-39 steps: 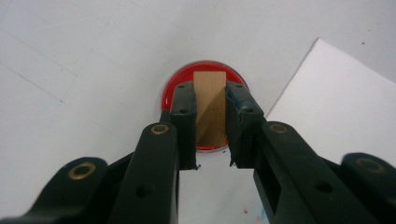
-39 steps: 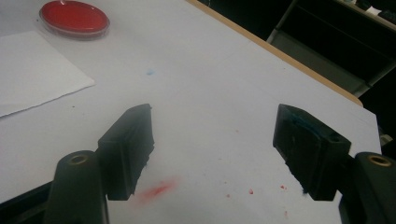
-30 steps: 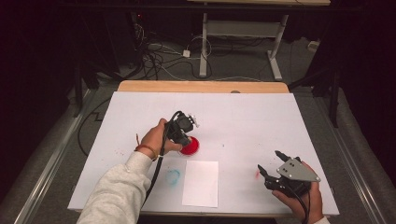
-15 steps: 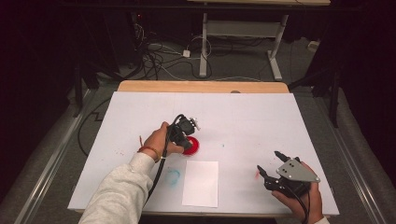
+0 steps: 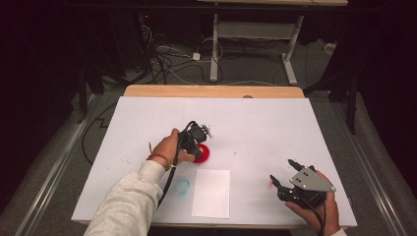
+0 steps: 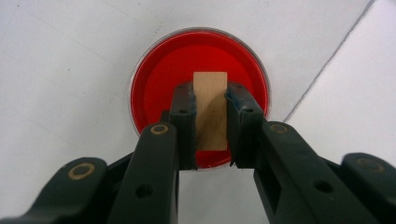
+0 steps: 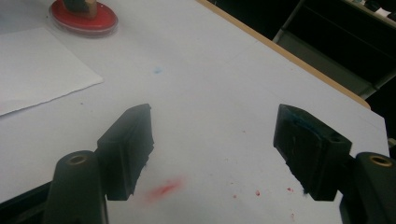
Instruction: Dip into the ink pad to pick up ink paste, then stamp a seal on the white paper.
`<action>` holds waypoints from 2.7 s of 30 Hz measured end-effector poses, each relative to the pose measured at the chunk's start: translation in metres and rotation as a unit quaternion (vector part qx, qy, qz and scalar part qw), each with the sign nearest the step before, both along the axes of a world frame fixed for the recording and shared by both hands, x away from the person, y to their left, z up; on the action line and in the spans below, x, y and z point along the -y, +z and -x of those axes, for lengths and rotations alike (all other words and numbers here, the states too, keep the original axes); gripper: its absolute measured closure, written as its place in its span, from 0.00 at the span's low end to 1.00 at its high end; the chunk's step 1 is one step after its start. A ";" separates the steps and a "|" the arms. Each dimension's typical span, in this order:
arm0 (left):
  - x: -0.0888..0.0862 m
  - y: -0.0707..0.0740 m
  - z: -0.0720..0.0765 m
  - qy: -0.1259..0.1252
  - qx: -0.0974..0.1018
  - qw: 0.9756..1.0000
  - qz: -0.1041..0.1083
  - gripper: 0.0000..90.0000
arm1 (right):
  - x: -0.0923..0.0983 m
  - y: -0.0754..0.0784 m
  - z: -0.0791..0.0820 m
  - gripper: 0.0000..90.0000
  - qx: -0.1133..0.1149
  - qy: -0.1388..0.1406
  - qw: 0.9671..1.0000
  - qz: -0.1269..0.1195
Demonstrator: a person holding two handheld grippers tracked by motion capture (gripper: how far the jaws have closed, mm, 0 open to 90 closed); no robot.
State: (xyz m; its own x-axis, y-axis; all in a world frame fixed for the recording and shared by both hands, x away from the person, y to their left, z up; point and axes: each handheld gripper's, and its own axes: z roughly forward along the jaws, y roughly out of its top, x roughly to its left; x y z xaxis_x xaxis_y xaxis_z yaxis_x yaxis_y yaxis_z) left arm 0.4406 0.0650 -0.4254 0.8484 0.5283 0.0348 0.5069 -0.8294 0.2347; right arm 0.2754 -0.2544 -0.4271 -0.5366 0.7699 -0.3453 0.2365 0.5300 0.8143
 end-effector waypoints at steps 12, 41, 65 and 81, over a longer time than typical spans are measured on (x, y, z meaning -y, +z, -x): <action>0.002 0.000 0.000 -0.001 0.000 1.000 -0.007 0.82 | 0.000 -0.001 0.000 0.32 -0.004 0.004 1.000 0.000; 0.000 0.009 0.004 -0.011 0.023 1.000 -0.003 0.82 | -0.001 0.002 -0.003 0.31 0.000 0.012 1.000 -0.001; -0.022 0.049 0.059 -0.050 0.095 0.989 0.104 0.82 | -0.001 0.000 0.000 0.31 0.001 0.016 1.000 0.007; -0.008 0.038 0.104 -0.121 0.079 0.985 0.098 0.82 | -0.004 -0.001 0.001 0.31 -0.002 0.017 1.000 0.011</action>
State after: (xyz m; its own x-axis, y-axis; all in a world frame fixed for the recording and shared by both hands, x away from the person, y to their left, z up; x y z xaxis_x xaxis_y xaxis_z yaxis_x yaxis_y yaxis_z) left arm 0.3370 0.0729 -0.3877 0.9420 0.3219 0.0944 0.2449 -0.8522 0.4624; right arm 0.2745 -0.2502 -0.4277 -0.5637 0.7435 -0.3599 0.2208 0.5555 0.8016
